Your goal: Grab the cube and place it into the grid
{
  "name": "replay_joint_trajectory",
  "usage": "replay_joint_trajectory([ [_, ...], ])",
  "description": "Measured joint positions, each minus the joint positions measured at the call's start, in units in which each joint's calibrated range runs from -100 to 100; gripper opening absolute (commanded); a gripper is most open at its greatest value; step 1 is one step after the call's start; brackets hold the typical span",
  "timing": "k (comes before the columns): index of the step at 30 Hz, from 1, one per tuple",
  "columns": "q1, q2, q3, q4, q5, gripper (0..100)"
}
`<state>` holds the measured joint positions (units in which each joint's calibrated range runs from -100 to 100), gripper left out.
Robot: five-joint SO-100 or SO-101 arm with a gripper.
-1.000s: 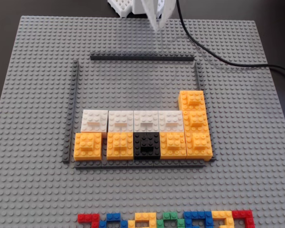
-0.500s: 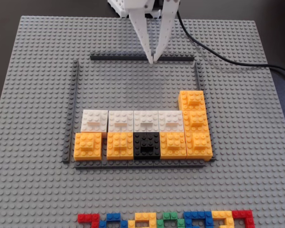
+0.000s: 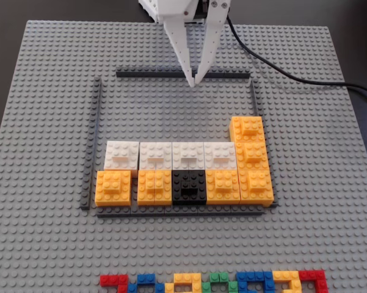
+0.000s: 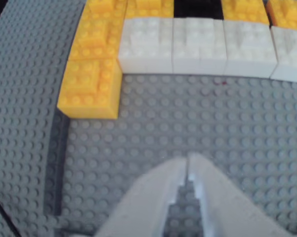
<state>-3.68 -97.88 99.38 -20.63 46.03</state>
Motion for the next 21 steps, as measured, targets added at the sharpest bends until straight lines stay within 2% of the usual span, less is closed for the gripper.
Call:
replay_joint_trajectory([
  [21,1.02,0.00,0.00,2.98,-0.44,0],
])
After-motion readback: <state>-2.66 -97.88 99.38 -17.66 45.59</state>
